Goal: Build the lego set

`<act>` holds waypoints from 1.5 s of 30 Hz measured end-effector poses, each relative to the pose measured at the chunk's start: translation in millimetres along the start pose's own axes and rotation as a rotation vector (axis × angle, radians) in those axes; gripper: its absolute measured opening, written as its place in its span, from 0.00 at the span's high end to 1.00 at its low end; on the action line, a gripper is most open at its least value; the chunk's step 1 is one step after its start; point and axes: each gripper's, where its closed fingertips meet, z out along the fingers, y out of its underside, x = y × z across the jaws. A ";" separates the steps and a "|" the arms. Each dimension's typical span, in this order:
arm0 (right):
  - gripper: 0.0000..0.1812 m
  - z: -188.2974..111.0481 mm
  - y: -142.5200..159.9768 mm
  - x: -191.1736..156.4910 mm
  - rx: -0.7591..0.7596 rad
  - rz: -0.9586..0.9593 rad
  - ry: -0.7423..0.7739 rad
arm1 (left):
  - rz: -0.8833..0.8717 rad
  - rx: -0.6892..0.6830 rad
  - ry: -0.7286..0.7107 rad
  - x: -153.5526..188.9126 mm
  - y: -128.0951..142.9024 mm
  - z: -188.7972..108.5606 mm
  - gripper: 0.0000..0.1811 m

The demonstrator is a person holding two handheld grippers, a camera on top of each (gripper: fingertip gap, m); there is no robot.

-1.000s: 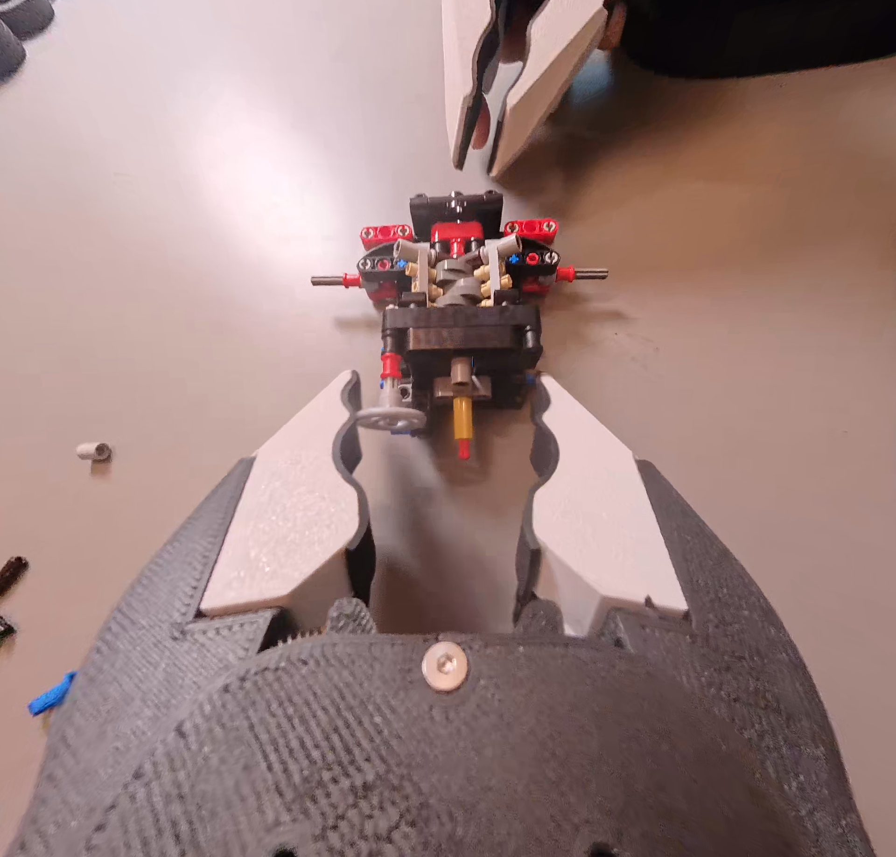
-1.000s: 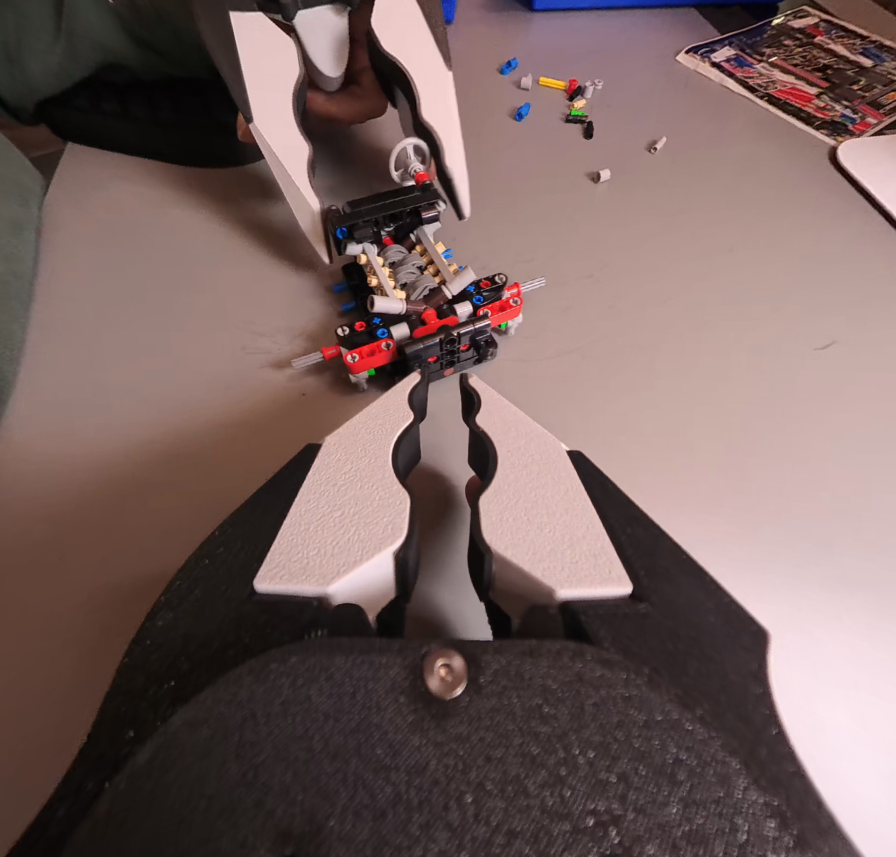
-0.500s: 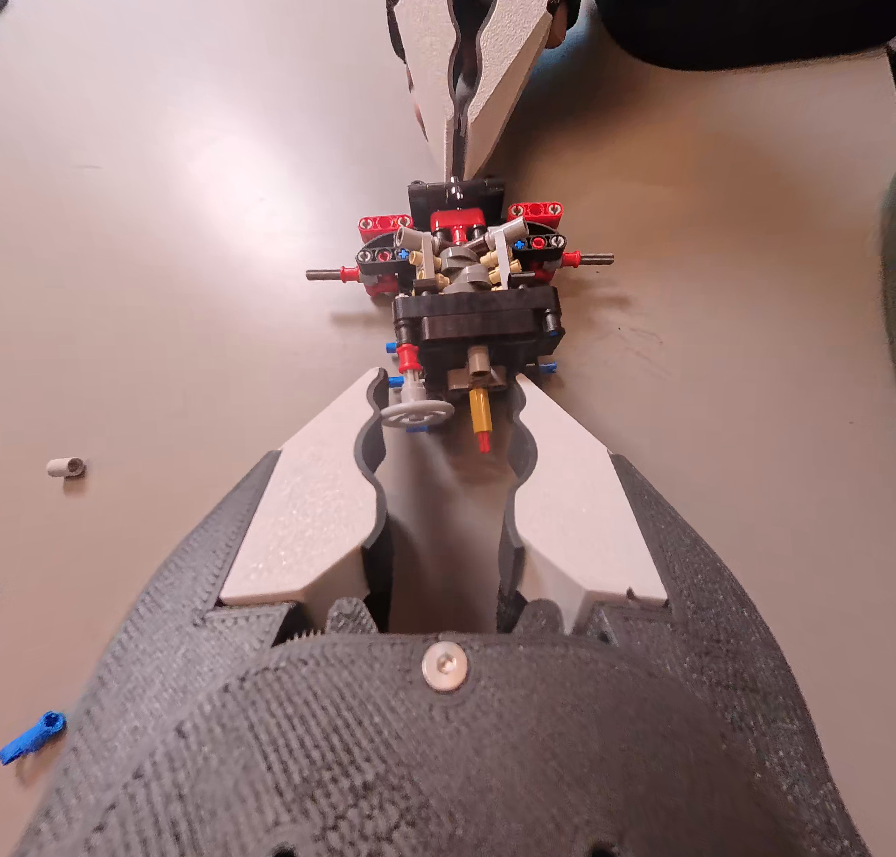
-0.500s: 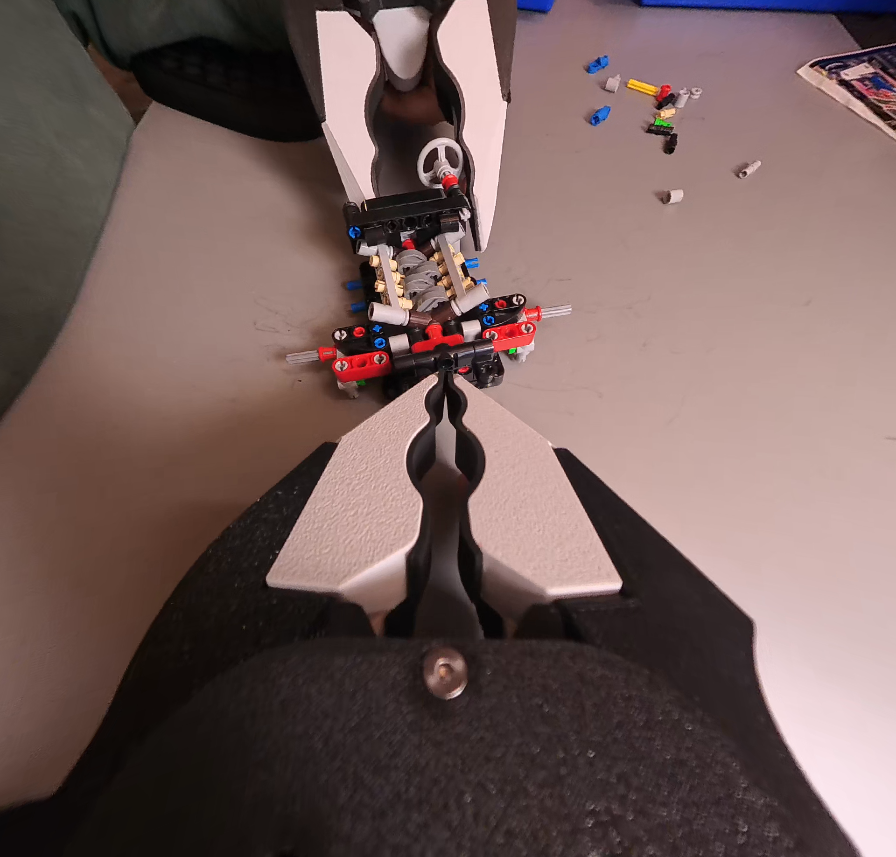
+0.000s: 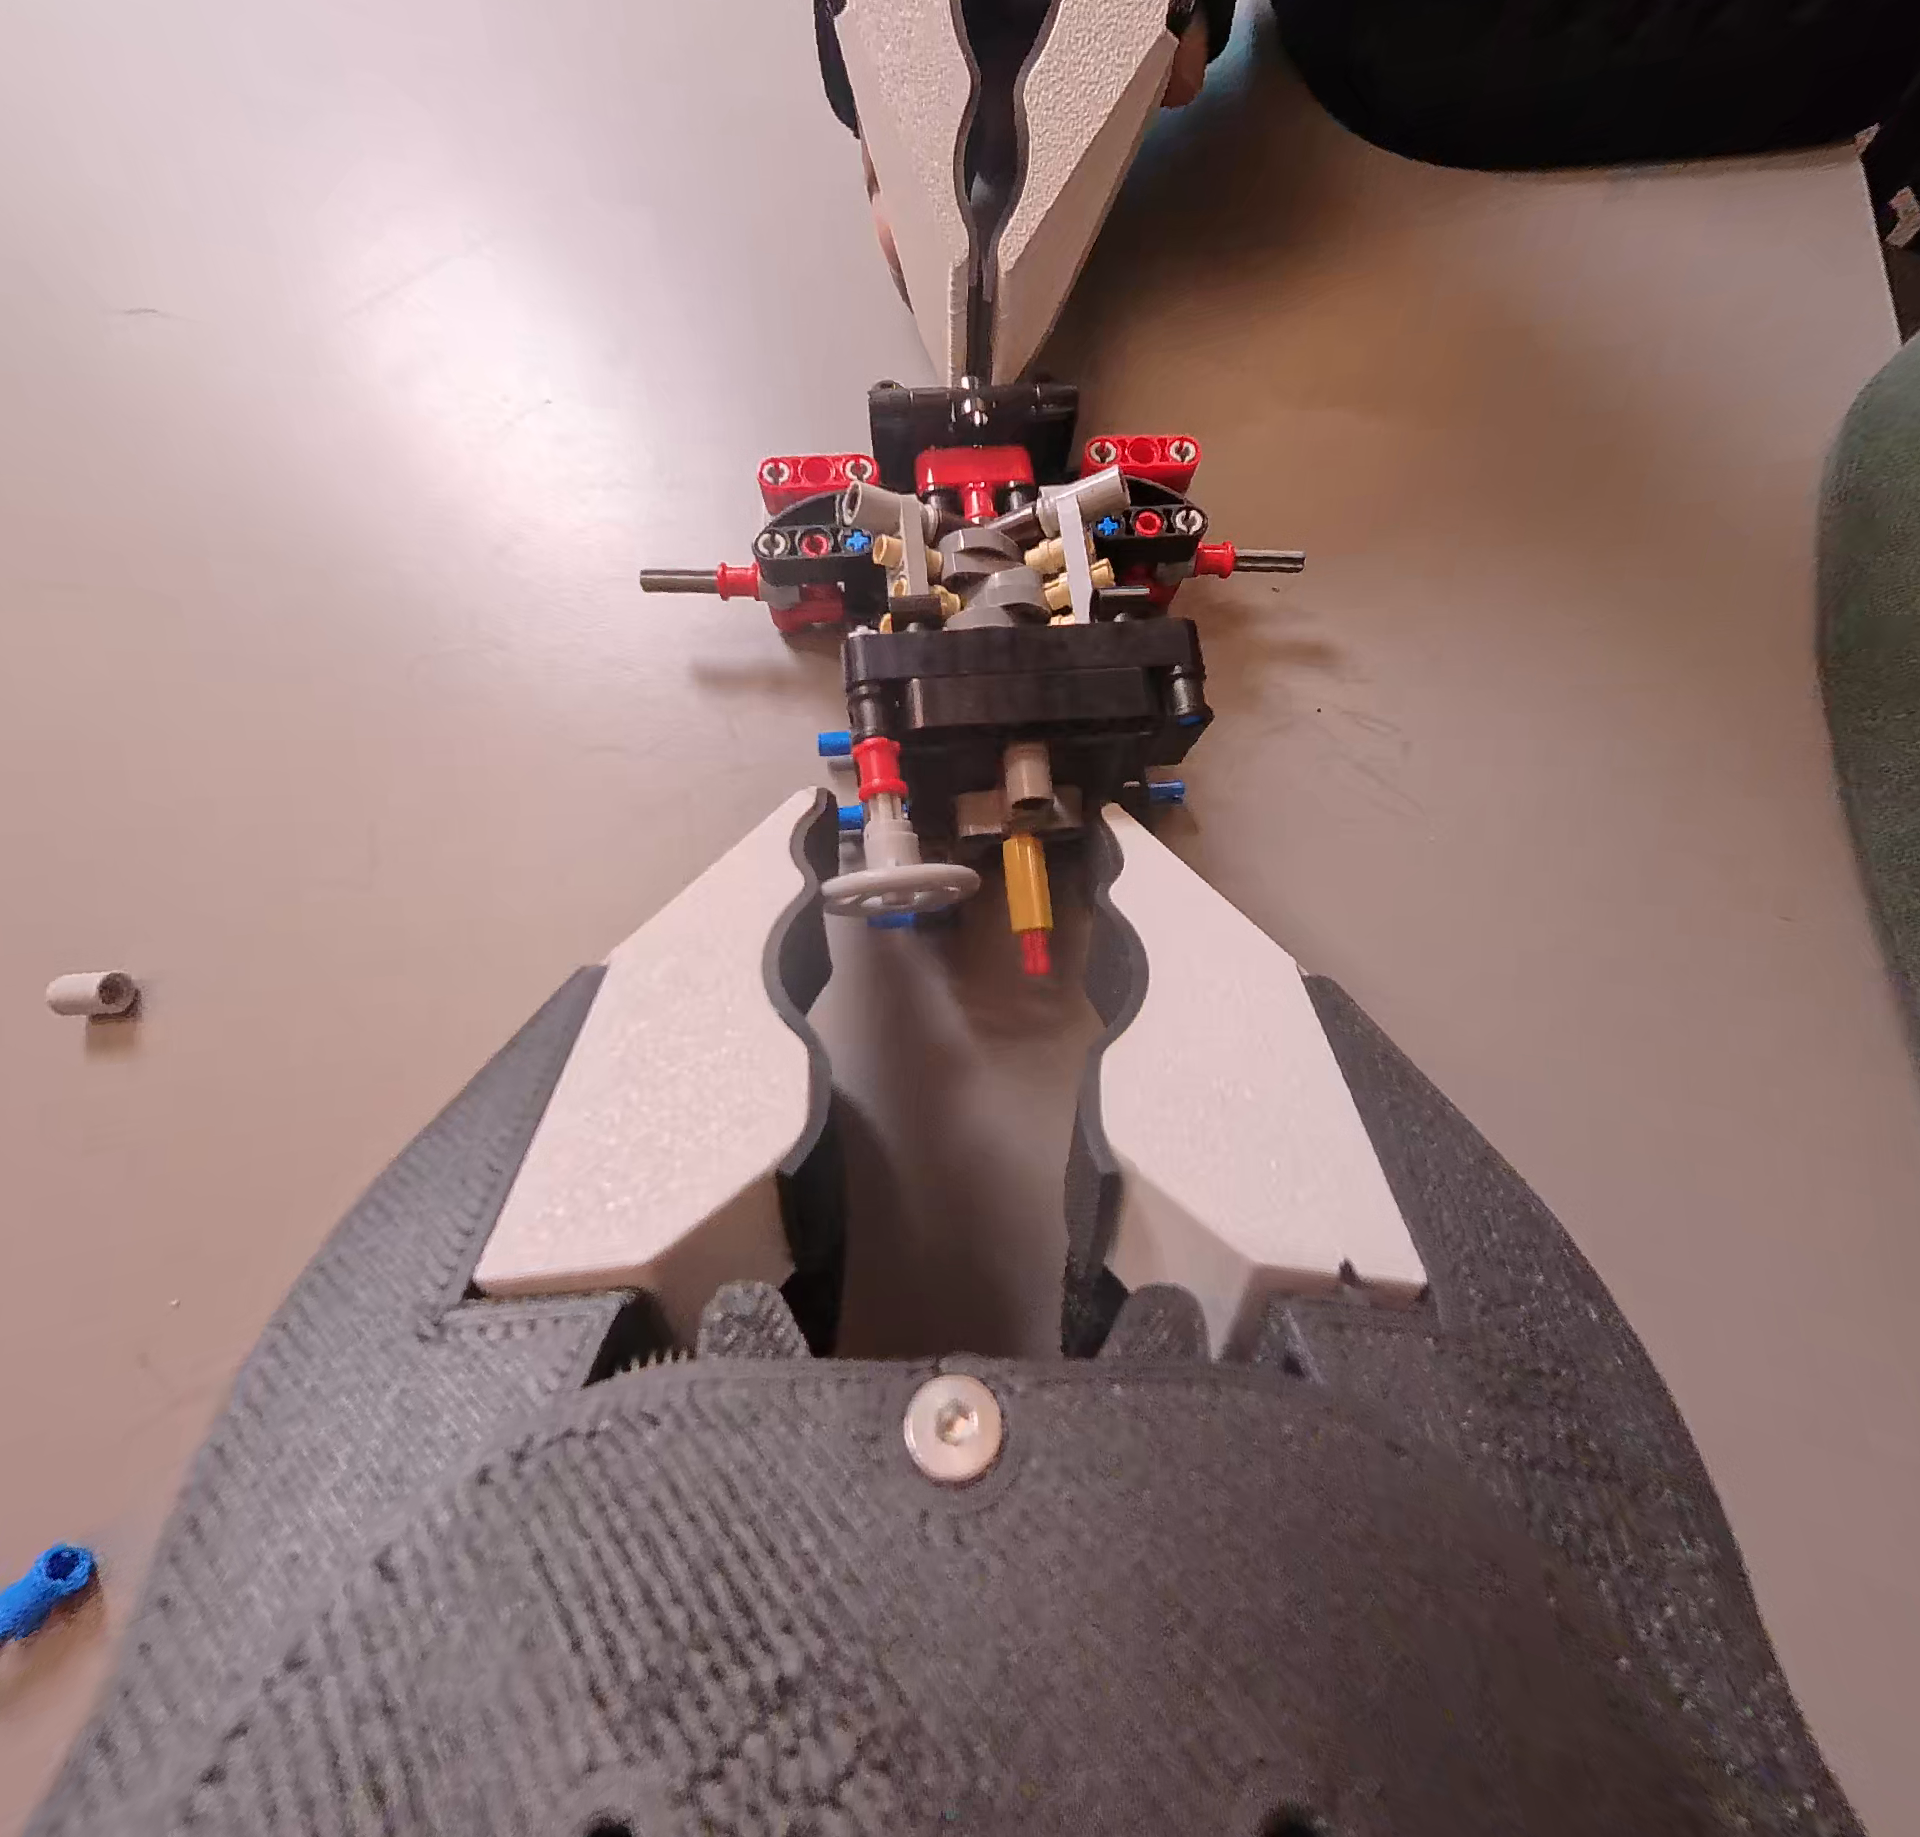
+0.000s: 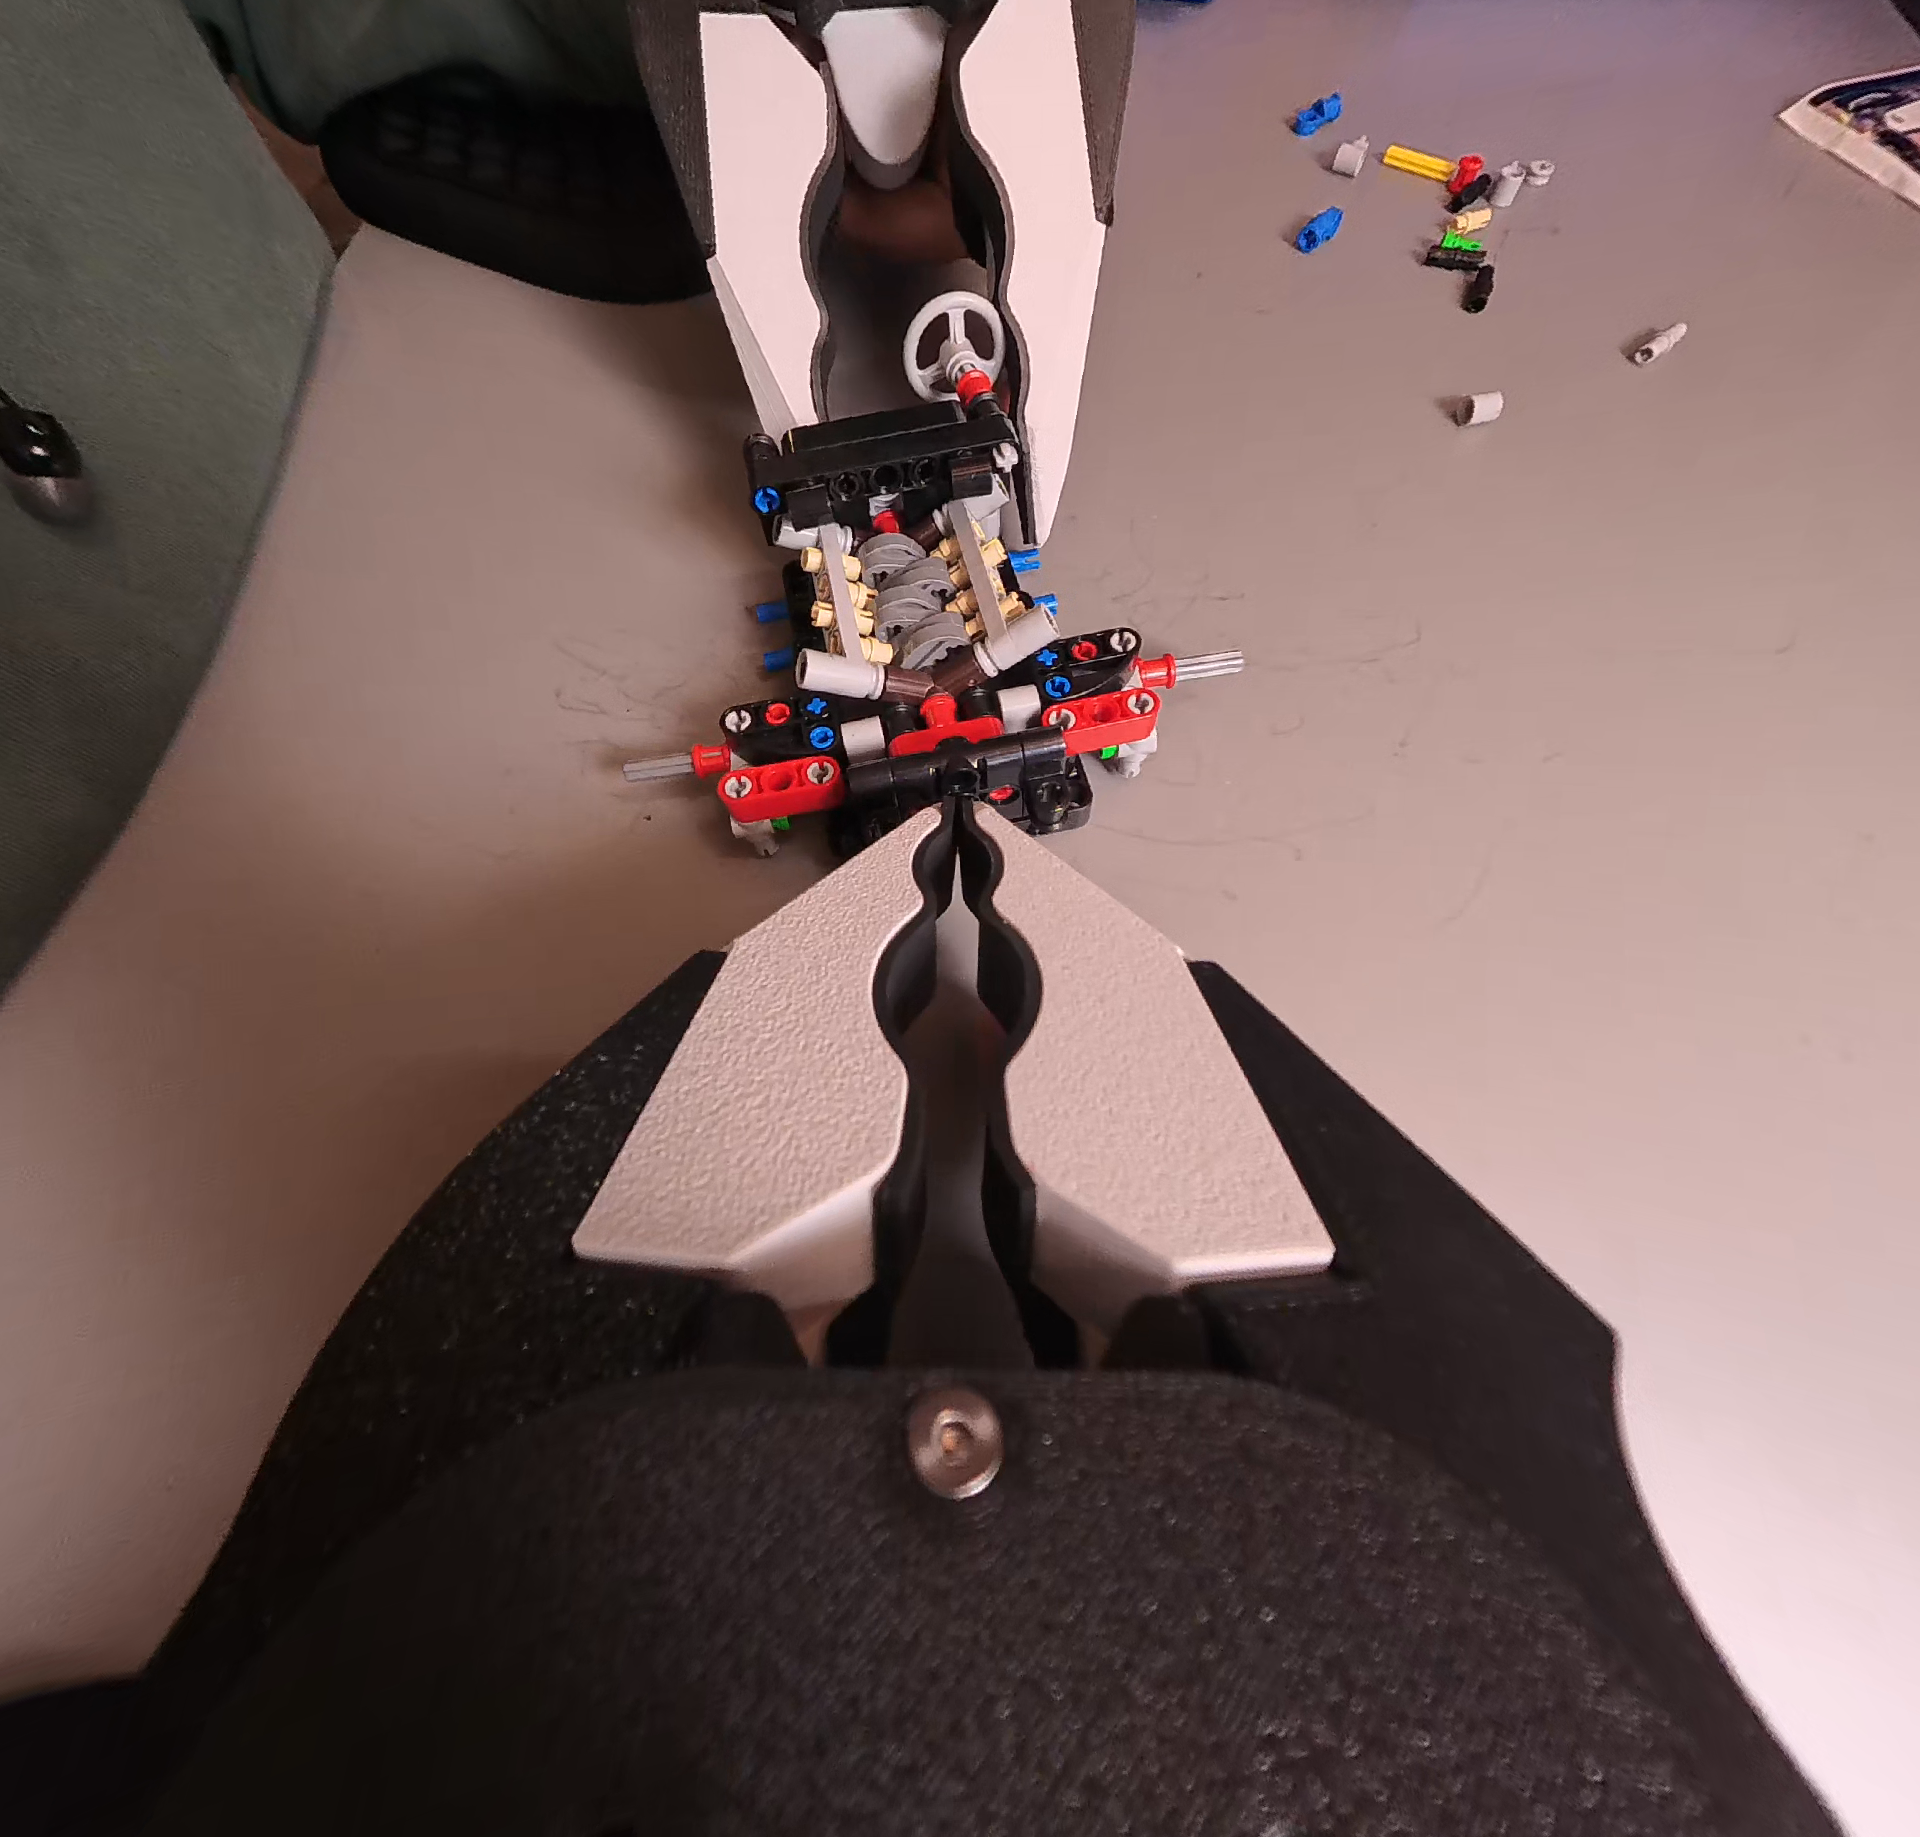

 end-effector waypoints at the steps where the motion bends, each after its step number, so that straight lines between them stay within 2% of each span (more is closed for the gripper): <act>1: 1.00 0.3 -0.4 -0.1 0.001 0.002 -0.004 | -0.001 0.000 0.002 0.0 -0.1 0.1 0.75; 25: 1.00 0.6 1.0 3.5 -0.014 -0.008 -0.001 | 0.022 0.011 0.011 -4.2 -0.2 -0.9 0.74; 31: 0.93 -18.5 9.1 4.7 -0.043 -0.018 0.046 | 0.070 0.047 0.006 -4.2 -3.7 -0.4 0.73; 35: 0.72 -16.4 10.7 3.3 -0.066 -0.061 0.073 | 0.061 0.085 0.002 -10.3 -9.0 -5.9 0.69; 37: 0.66 -12.0 7.2 8.4 -0.063 -0.074 0.086 | 0.049 0.114 -0.033 -19.9 -12.8 -14.2 0.69; 40: 0.64 -1.0 1.7 8.0 -0.054 -0.080 0.055 | 0.049 0.120 -0.152 -40.8 -11.7 -27.3 0.70; 42: 0.66 5.8 1.8 4.1 -0.072 -0.085 0.038 | 0.049 0.143 -0.216 -48.9 -13.2 -36.8 0.70; 45: 0.76 9.9 3.2 1.2 -0.107 -0.075 0.078 | 0.047 0.153 -0.336 -61.1 -15.1 -54.7 0.73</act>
